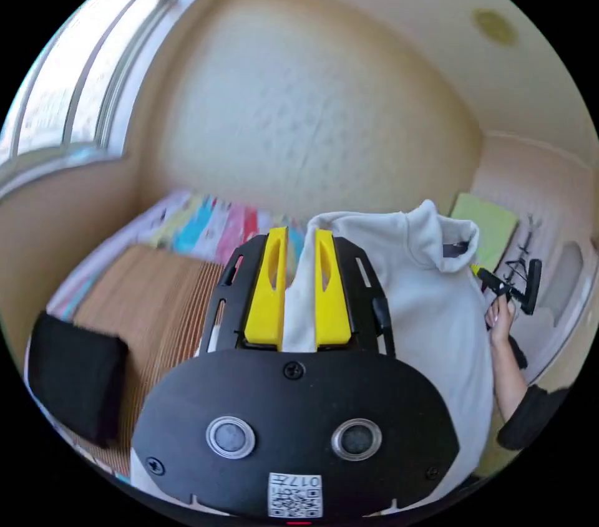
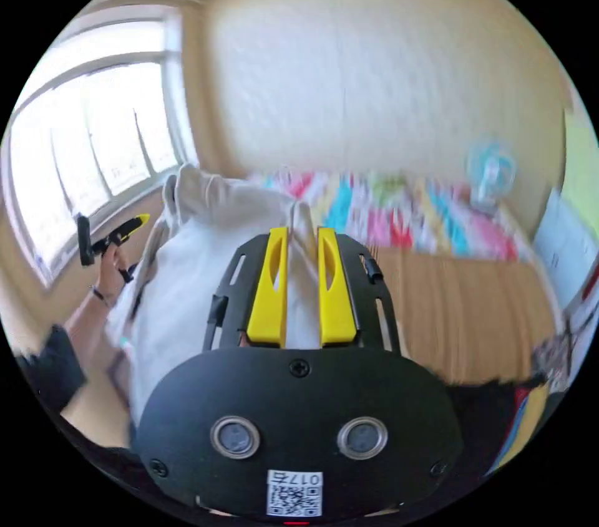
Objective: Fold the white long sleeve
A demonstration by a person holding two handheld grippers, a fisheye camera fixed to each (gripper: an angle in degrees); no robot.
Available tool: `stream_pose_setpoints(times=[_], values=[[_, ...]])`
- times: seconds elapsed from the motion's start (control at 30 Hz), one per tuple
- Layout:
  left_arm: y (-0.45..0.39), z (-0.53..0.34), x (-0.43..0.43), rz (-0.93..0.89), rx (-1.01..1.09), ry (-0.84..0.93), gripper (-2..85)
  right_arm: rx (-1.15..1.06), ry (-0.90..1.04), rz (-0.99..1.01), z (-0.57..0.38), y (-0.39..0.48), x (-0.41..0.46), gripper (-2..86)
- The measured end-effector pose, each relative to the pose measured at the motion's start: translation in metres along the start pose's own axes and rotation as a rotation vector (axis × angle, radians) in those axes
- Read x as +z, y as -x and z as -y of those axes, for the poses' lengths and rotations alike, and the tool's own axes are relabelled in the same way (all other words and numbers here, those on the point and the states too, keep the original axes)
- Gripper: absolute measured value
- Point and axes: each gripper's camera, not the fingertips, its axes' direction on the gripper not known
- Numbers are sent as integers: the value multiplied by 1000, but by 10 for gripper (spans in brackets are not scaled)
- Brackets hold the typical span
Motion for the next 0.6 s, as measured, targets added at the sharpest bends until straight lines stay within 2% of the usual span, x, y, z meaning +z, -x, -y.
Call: stream_pose_setpoints(times=[0.03, 0.07, 0.13, 0.27, 0.37, 0.47, 0.53, 0.6], values=[[18, -11, 36, 47, -55, 136, 71, 158, 255, 36, -12, -47, 87, 85], [23, -20, 46, 63, -65, 183, 73, 243, 423, 88, -44, -75, 147, 84], [21, -68, 53, 112, -56, 296, 86, 288, 532, 152, -109, -93, 191, 72], [-10, -141, 27, 91, -27, 470, 99, 289, 617, 321, -264, -82, 216, 60], [-42, -177, -12, 140, -41, 569, 99, 350, 692, 358, -350, -62, 216, 74], [-73, -189, -63, 221, -4, 579, 88, 256, 825, 269, -419, -34, 212, 50], [-84, -209, -80, 349, 9, 724, 58, 185, 751, 217, -446, -28, 182, 36], [-99, -212, -119, 299, -3, 678, 43, 211, 766, 200, -467, -38, 154, 28]])
